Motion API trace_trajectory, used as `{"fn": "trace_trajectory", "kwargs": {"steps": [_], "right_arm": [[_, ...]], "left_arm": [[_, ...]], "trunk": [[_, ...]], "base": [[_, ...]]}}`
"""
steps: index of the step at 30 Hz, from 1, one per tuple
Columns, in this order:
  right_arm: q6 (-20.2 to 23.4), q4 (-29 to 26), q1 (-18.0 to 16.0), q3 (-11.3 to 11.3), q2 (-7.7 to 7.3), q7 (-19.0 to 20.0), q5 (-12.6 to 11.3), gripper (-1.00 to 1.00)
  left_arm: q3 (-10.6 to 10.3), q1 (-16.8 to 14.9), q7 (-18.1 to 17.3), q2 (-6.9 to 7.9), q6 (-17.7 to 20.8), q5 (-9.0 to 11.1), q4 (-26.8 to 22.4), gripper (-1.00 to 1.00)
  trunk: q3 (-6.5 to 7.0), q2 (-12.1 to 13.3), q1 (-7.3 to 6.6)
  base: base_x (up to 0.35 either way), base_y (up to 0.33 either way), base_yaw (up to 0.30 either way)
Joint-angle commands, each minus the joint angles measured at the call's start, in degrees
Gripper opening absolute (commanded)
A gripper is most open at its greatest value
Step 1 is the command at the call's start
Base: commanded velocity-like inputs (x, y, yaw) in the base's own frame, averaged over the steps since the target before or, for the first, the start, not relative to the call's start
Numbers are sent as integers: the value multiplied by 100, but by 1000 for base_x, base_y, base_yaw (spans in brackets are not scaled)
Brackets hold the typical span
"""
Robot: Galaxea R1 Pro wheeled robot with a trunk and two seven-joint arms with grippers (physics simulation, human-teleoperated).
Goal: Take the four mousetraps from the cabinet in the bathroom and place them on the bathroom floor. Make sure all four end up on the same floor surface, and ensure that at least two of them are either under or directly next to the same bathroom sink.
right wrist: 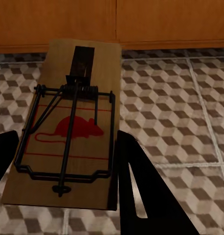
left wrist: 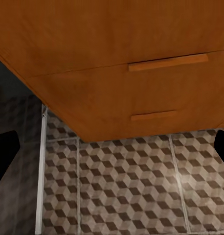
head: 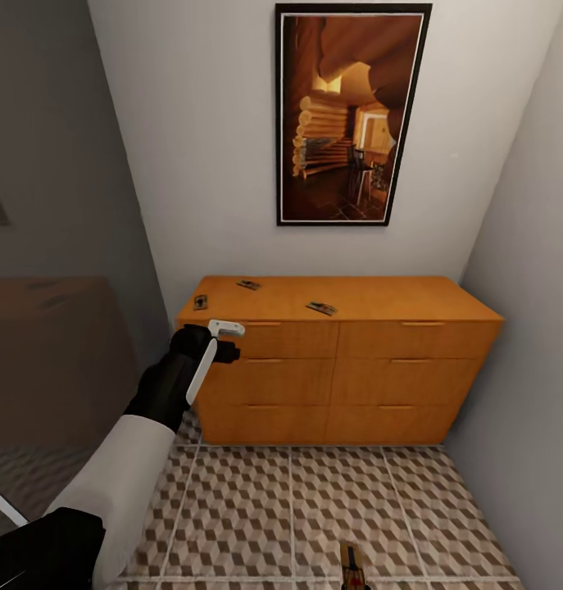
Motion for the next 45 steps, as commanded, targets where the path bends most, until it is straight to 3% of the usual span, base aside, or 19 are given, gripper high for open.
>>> {"fn": "trace_trajectory", "kwargs": {"steps": [1, 11, 27, 45], "right_arm": [[-13, 2, -2, -13, 1, -33, 49, -100], [-13, 2, -2, -13, 1, -35, 49, -100], [-13, 2, -2, -6, 0, -27, 49, -100], [-11, 10, -2, -4, 8, -34, 49, -100]], "left_arm": [[-9, -4, 23, 0, 20, 7, -2, 100], [-9, -4, 23, 0, 20, 8, 1, 100], [-13, -4, 23, 0, 20, 5, 10, 100], [-17, -4, 23, -1, 20, 5, 14, 100]], "trunk": [[-6, -3, 2], [-6, -3, 2], [-6, -3, 2], [-6, -3, 2]], "base": [[255, 137, 221], [260, 140, 250], [62, 26, 24], [191, -128, 0]]}}
